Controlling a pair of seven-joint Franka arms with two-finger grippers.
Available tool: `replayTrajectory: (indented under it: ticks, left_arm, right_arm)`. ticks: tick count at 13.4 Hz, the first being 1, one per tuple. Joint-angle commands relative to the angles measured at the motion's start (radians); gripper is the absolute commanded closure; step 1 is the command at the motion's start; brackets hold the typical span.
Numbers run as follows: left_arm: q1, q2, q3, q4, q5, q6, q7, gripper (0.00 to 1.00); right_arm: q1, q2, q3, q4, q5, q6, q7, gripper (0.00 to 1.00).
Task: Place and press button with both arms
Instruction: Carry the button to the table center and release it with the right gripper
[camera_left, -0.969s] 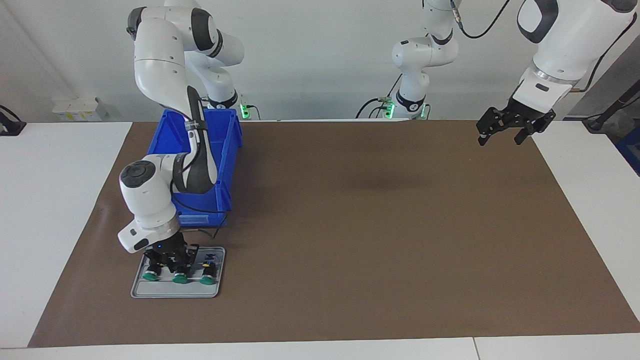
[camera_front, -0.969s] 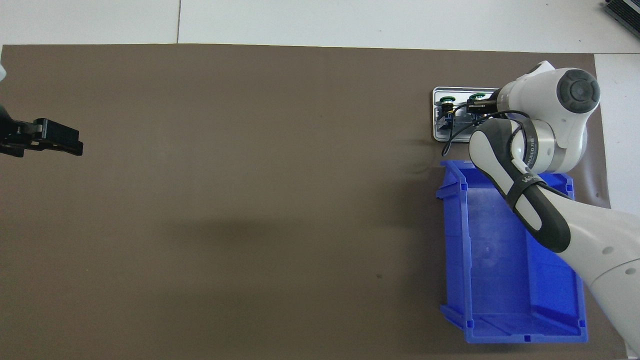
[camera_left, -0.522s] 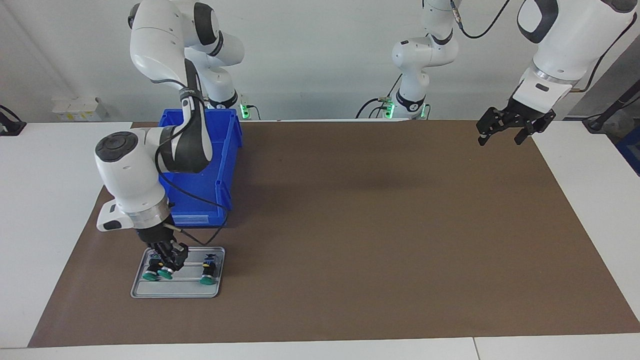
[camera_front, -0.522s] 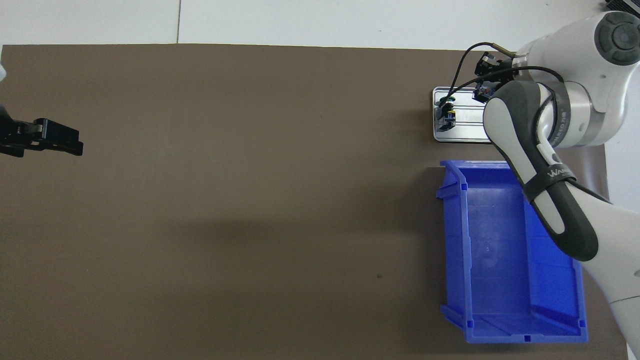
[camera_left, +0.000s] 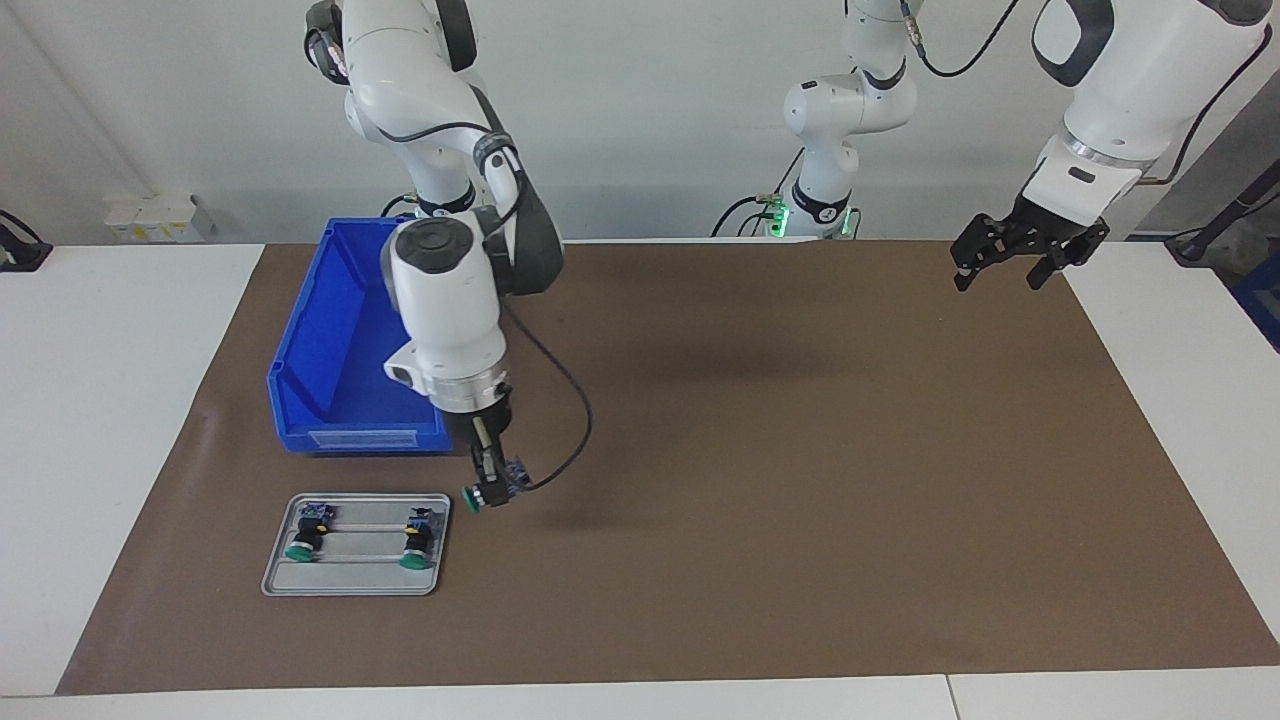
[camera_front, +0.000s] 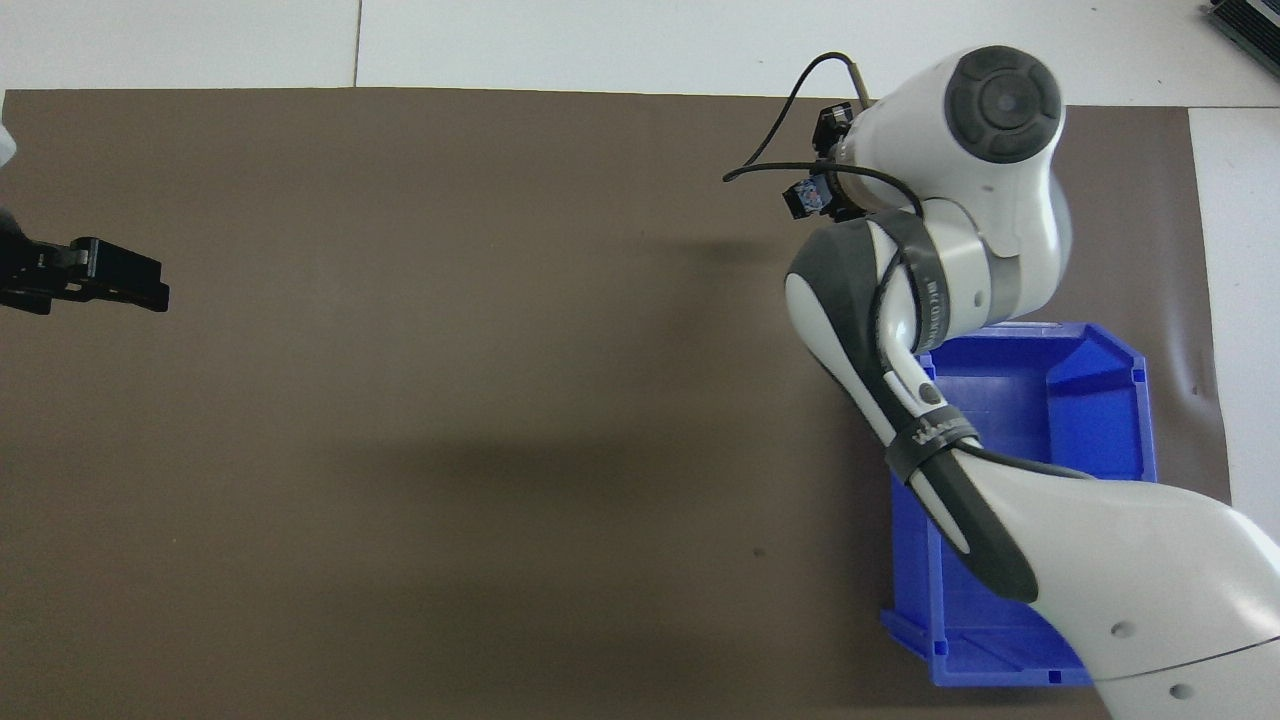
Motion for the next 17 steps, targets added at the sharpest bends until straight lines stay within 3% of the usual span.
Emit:
replayTrajectory:
  ticks: [1,5,7,10,14,15,17]
  left_arm:
    - [-0.006,-0.035,-0.001,-0.042,0.003,0.006,0.005,0.00]
    - [-0.062,-0.035,-0.007,-0.043,0.003,0.018,0.000,0.00]
    - [-0.088,-0.041,-0.007,-0.049,0.003,0.007,-0.001,0.00]
    - [-0.111,-0.041,-0.007,-0.049,0.003,0.007,0.003,0.00]
    - [-0.125,-0.041,-0.007,-0.049,0.003,0.019,0.002,0.00]
    - [-0.138,-0.041,-0.007,-0.049,0.003,0.021,0.006,0.00]
    - [-0.152,-0.043,-0.007,-0.055,0.003,0.027,0.005,0.00]
  right_arm:
    - [0.081,-0.017,0.001,-0.011,-0.056,-0.045,0.233,1.00]
    - [0.239,0.031,0.006,-0.004,-0.160,-0.091,0.539,1.00]
    - [0.324,0.071,0.006,-0.006,-0.186,-0.085,0.606,1.00]
    - [0.382,0.106,0.006,-0.011,-0.206,-0.054,0.645,1.00]
    - [0.390,0.094,0.008,-0.121,-0.213,0.065,0.662,1.00]
    - [0.390,0.088,0.006,-0.147,-0.213,0.085,0.677,0.94]
    - [0.387,0.086,0.008,-0.149,-0.213,0.085,0.679,0.07]
